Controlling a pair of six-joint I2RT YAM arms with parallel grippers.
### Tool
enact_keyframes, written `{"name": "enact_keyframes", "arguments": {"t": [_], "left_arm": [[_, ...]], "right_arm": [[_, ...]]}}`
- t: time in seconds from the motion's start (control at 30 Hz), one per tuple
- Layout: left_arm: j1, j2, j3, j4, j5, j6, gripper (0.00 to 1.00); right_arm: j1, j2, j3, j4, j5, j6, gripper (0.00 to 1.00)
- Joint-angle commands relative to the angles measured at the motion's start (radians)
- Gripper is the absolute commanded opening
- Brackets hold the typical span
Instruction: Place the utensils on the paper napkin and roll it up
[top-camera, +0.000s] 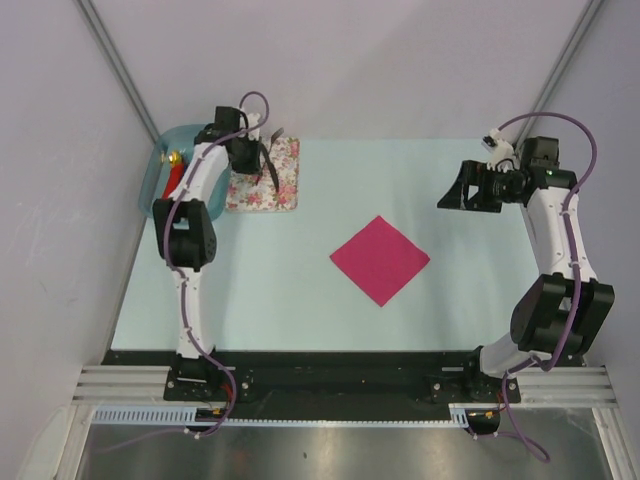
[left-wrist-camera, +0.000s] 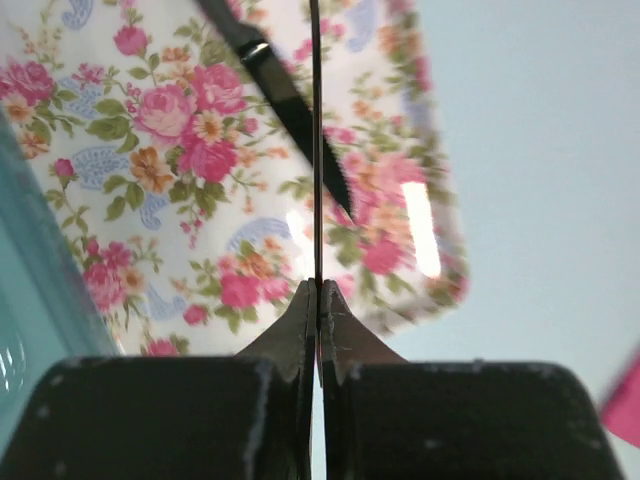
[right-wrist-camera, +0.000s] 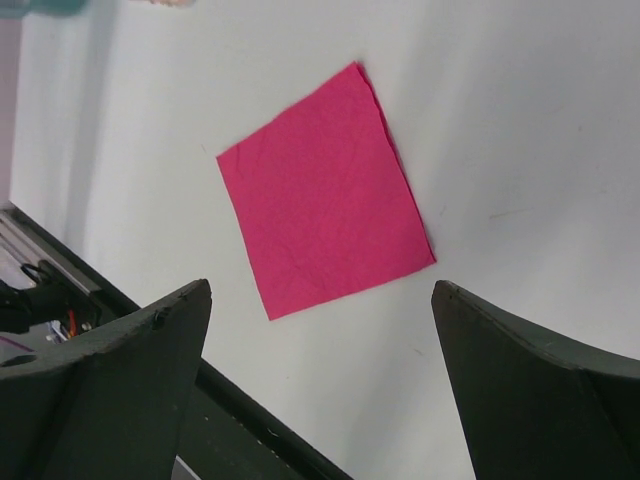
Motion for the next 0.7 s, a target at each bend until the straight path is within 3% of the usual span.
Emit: {"name": "enact_keyframes", "arguments": {"t": [0.0,0.07,0.2,0.3,0.47,0.5,0.67], "left_arm": [[-0.005,-0.283,-0.067,0.071,0.163,-0.109,0.0],[-0.009,-0.414,-0.18,0.15,0.211,-0.171,0.0],[-0.031,-0.639,-0.405,0.377,0.237,-0.294,0.0],[-0.086,-0.736,-0.47,0.366,0.178,-0.325,0.0],[-0.095,-0.667,-0.307,0.105,-0.029,-0.258,0.0],[-0.094,-0.632,-0.289,0.077,-0.131,-0.198,0.0],[-0.083,-0.406,-0.061,-0.179,-0.312,-0.057,0.0]], "right_arm": [[-0.004,-0.011,0.083,0.111,-0.076,0.1,0.98],[-0.007,-0.037,0.097,0.158,-0.082,0.172,0.98],[-0.007,-0.114,0.082,0.411,-0.082,0.374,0.94],[0.021,-0.155,0.083,0.575,-0.076,0.498,0.9],[0.083,-0.139,0.155,0.536,-0.019,0.486,0.89],[0.082,-0.14,0.149,0.527,-0.019,0.489,0.89],[0.074,-0.169,0.111,0.473,0.002,0.45,0.9]]}}
